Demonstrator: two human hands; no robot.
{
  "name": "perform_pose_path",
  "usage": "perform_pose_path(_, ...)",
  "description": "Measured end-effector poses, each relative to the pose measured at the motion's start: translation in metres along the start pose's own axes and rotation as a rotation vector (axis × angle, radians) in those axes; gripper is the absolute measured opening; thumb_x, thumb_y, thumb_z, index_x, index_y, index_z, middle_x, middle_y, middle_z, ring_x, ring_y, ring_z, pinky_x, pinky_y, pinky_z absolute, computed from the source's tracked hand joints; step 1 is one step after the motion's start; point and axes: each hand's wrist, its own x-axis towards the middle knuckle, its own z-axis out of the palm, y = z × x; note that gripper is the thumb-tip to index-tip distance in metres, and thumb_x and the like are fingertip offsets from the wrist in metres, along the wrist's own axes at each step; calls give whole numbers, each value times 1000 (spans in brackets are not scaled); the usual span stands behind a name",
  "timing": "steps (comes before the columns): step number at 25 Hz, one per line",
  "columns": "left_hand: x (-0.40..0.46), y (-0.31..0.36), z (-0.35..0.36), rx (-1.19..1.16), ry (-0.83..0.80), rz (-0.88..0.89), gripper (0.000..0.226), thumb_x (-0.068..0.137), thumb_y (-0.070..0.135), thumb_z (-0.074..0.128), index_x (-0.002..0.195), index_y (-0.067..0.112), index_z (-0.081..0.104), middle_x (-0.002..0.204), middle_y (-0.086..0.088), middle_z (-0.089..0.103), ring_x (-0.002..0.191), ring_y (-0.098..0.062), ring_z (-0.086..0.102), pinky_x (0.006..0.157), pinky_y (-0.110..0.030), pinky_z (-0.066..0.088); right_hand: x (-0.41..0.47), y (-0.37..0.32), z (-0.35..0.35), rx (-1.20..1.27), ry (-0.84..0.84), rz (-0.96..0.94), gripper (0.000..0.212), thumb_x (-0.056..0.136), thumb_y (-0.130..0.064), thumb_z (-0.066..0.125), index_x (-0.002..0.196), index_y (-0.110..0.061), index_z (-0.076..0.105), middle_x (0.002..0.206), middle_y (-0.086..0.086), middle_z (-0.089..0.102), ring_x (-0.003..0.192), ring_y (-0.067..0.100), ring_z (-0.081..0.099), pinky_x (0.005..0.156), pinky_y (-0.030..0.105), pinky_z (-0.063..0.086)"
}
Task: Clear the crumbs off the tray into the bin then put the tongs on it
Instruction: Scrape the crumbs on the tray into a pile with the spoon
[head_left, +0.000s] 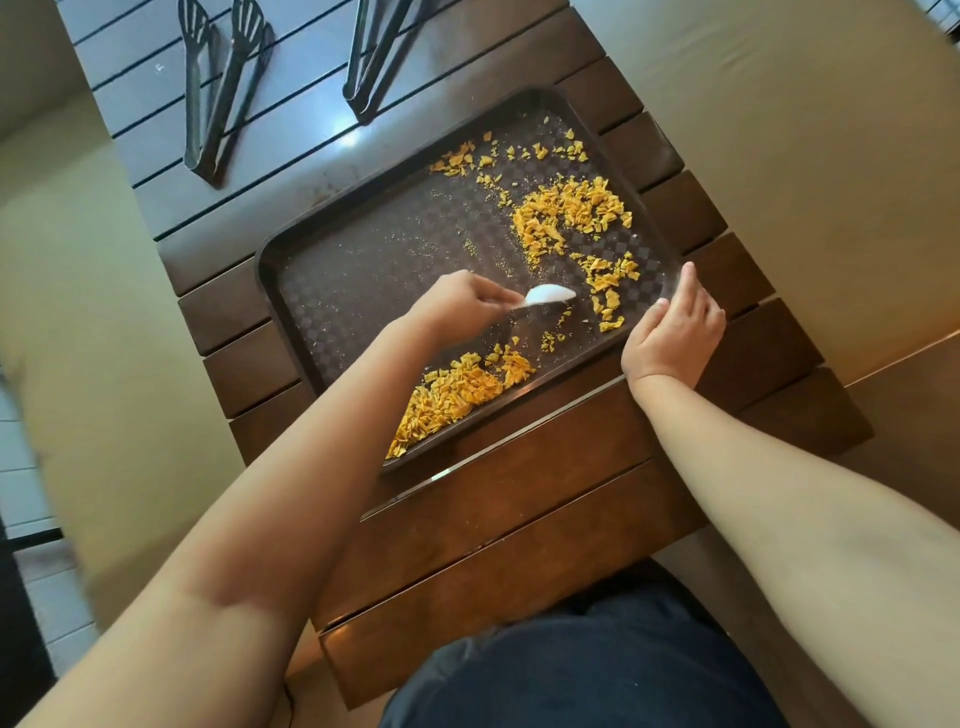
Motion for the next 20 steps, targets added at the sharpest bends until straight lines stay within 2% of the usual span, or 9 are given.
perform_pose_path(3,-4,-1,4,89,-128,-10,24,91,23,56,110,31,68,103,7,67,86,-11,57,76,-27,44,0,1,0,0,2,0,49,93,-21,31,141,-9,37,136,13,49,122,30,43,105,49,32)
perform_pose_path(7,-22,-18,-13,174,-264,-75,26,92,19,56,116,24,66,107,11,62,97,-6,54,91,-25,39,0,1,1,0,3,-1,49,93,-21,31,141,-9,37,136,13,49,122,30,43,105,49,32)
perform_pose_path(9,-28,-26,-23,124,-276,-103,26,92,17,55,115,24,66,109,7,64,95,-8,56,89,-24,40,-1,2,2,-1,2,-3,49,94,-21,31,141,-9,37,136,13,50,121,31,44,105,49,33)
perform_pose_path(11,-23,-27,-23,39,-169,-72,25,93,18,54,113,26,67,108,2,67,86,-11,55,74,-21,42,-1,2,1,6,2,-2,49,94,-20,32,141,-9,38,135,14,50,121,31,44,105,49,32)
perform_pose_path(13,-16,-21,-15,22,-83,-41,24,94,20,53,112,28,68,102,3,67,71,-10,50,62,-20,39,-1,1,1,11,3,1,49,94,-20,32,140,-8,38,135,14,50,122,32,43,105,49,32)
perform_pose_path(15,-12,-15,-6,36,-92,-35,24,93,21,54,111,28,68,92,9,65,62,-7,45,57,-19,39,-1,0,1,12,3,0,49,94,-20,32,140,-9,38,135,14,50,122,32,43,105,49,32)
perform_pose_path(17,-15,-14,-1,34,-135,-49,23,92,22,56,110,28,69,85,14,63,61,-5,46,58,-19,41,0,0,1,16,-1,3,49,94,-21,31,140,-10,38,136,14,49,122,31,43,105,49,32)
perform_pose_path(20,-26,-23,-6,211,-168,-20,24,90,25,59,112,26,68,99,15,64,83,-3,55,81,-21,43,0,2,1,7,-11,11,49,94,-23,30,141,-11,37,136,13,49,120,31,44,104,48,34)
